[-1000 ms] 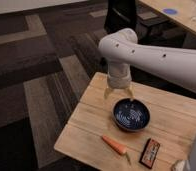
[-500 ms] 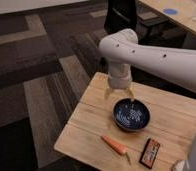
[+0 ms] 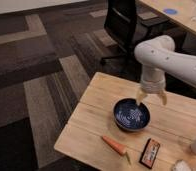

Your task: Pick up the ceramic cup

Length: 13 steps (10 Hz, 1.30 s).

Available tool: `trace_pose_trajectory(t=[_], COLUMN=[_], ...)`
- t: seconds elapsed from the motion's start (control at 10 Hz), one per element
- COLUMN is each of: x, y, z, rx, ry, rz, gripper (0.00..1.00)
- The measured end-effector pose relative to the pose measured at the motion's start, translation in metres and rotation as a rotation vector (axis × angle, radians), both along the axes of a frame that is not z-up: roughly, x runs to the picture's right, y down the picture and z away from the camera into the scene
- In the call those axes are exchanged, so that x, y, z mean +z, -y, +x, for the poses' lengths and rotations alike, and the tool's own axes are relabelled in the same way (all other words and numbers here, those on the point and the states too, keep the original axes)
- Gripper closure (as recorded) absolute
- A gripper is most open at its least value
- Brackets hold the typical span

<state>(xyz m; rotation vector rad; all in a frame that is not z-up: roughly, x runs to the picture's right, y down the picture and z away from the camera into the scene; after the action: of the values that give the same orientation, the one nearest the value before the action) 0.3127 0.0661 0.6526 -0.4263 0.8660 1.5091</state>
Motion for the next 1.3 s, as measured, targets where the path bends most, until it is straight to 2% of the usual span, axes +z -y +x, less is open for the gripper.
trace_pose_trajectory(t=[0.3,0.5,0.7,0.9,1.1,1.2,1.3], x=[0.003,0.002,0.007,0.021,0.030,0.035,0.031], y=[0.002,0.001,-0.008,-0.023,-0.028,-0.027,-0.020], z=[-0.002,-0.003,0.004,0.039,0.066,0.086,0.107], rx=[0.001,-0.002,0.027,0.126,0.190,0.235,0.253], ry=[0.006,0.007,-0.004,-0.010,-0.002,-0.004,-0.020], rz=[0.009,0.004,-0.014,-0.026,-0.018,-0.002,0.018], gripper=[0.35,0.35,0.35,0.35,0.35,0.35,0.35])
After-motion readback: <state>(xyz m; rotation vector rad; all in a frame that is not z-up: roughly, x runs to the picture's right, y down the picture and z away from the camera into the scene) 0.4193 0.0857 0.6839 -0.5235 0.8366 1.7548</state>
